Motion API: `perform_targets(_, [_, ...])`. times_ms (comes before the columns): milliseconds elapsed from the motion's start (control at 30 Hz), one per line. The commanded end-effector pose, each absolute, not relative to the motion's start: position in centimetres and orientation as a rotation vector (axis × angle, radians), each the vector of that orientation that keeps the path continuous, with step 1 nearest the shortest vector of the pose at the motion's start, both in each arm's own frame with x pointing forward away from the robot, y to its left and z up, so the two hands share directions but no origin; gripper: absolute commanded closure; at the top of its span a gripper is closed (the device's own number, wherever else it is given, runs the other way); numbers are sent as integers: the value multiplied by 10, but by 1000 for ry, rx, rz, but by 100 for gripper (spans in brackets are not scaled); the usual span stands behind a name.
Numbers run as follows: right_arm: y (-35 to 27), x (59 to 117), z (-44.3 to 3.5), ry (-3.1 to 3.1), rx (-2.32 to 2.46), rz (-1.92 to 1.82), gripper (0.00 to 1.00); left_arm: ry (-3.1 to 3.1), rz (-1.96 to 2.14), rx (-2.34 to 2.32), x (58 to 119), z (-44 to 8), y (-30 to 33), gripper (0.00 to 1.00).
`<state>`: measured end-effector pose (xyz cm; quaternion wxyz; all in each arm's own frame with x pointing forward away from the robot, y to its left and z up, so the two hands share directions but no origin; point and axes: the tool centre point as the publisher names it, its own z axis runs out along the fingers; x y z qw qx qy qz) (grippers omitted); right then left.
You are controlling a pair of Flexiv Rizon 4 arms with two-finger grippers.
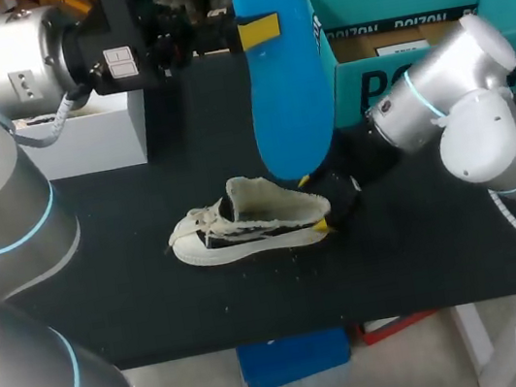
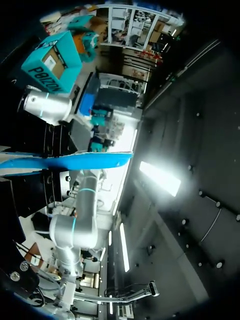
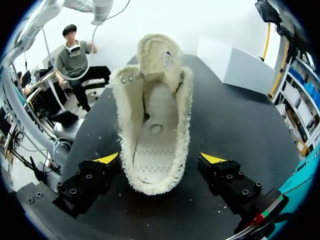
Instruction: Take the shoe out of the shoebox, open the shoe tongue, remove and reinsert the insole, then place the shoe into the shoebox
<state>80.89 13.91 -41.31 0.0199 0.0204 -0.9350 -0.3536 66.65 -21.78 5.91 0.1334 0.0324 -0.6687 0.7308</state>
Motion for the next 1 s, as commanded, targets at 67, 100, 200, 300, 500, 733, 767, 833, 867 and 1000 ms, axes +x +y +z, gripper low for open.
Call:
perform_targets(67, [143, 811, -402, -3045, 45, -556, 0, -1941, 2120, 99, 665, 59, -219, 100])
perform_targets(100, [143, 811, -402, -3053, 44, -528, 0, -1941, 2120, 99, 665, 59, -219, 100])
perform_targets(200, [146, 809, -400, -3089, 46, -422, 0, -1941, 2120, 99, 665, 59, -219, 100])
perform_targets(300, [147, 808, -398, -3123, 49, -341, 0, -1941, 2120, 99, 665, 59, -219, 100])
perform_targets(500, [153, 805, -396, -3146, 91, -205, 0, -1941, 2120, 99, 665, 59, -219, 100])
perform_targets(733, [158, 802, -392, -3146, 118, -121, 0, -1941, 2120, 99, 665, 59, -219, 100])
perform_targets(767, [159, 803, -392, -3145, 119, -120, 0, -1941, 2120, 99, 665, 59, -219, 100])
perform_targets(833, [159, 803, -391, -3147, 118, -100, 0, -1941, 2120, 99, 665, 59, -219, 100])
perform_targets(867, [159, 804, -391, -3146, 117, -100, 0, -1941, 2120, 99, 665, 59, -219, 100])
perform_targets(1000, [160, 805, -391, -3147, 109, -88, 0, -1941, 2120, 99, 665, 59, -219, 100])
